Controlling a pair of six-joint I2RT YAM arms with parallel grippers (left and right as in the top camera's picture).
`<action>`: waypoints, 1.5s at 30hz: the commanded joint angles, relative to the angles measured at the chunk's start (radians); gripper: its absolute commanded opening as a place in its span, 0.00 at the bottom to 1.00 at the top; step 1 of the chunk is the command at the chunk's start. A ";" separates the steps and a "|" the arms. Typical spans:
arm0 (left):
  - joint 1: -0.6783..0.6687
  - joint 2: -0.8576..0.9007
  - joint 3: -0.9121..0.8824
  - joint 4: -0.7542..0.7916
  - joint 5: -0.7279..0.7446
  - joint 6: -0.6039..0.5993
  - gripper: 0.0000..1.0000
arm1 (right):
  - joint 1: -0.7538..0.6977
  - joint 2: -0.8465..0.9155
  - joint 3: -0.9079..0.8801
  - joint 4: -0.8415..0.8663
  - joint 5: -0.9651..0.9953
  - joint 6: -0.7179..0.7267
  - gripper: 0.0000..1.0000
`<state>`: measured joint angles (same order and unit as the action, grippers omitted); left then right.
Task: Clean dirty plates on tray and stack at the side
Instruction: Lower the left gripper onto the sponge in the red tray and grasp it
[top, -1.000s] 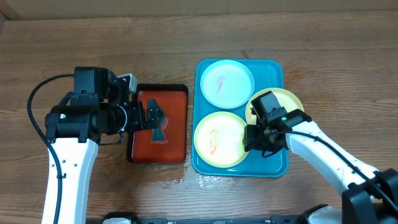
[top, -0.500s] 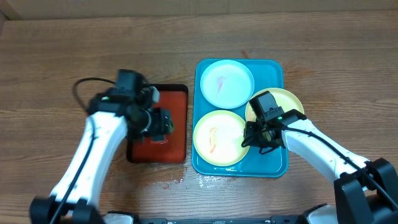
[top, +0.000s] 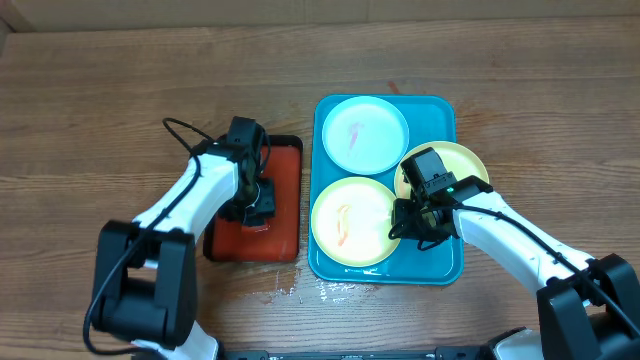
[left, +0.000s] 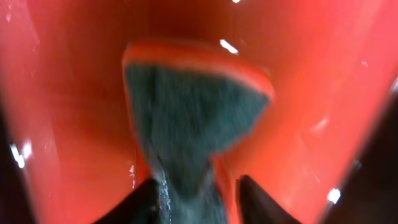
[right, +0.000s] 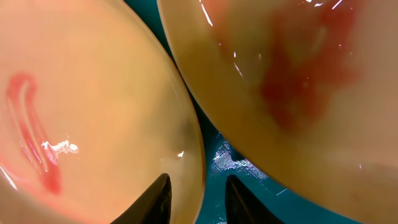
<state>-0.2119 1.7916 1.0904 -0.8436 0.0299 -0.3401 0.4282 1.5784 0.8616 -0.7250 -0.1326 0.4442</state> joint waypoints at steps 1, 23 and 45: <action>-0.005 0.052 -0.004 0.036 0.025 0.002 0.20 | 0.003 0.000 -0.014 0.010 -0.011 -0.006 0.31; -0.005 -0.032 0.219 -0.214 0.055 0.015 0.04 | 0.003 0.047 -0.043 0.132 -0.019 -0.104 0.36; -0.008 0.058 0.098 -0.018 0.010 0.015 0.67 | 0.003 0.126 -0.043 0.138 -0.001 -0.104 0.08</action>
<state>-0.2100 1.8400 1.1717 -0.8898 0.0681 -0.3340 0.4255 1.6543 0.8356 -0.5819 -0.1532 0.3458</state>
